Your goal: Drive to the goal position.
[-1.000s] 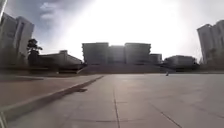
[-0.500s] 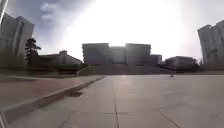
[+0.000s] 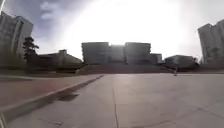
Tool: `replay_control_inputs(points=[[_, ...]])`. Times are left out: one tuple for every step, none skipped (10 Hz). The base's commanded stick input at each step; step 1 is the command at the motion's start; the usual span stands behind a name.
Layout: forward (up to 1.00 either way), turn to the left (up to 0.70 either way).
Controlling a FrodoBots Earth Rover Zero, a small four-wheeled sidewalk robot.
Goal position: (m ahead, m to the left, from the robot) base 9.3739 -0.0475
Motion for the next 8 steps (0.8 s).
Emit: replay_control_inputs(points=[[1.0,0.0],[1.0,0.0],[1.0,0.0],[1.0,0.0],[1.0,0.0],[1.0,0.0],[1.0,0.0],[1.0,0.0]])
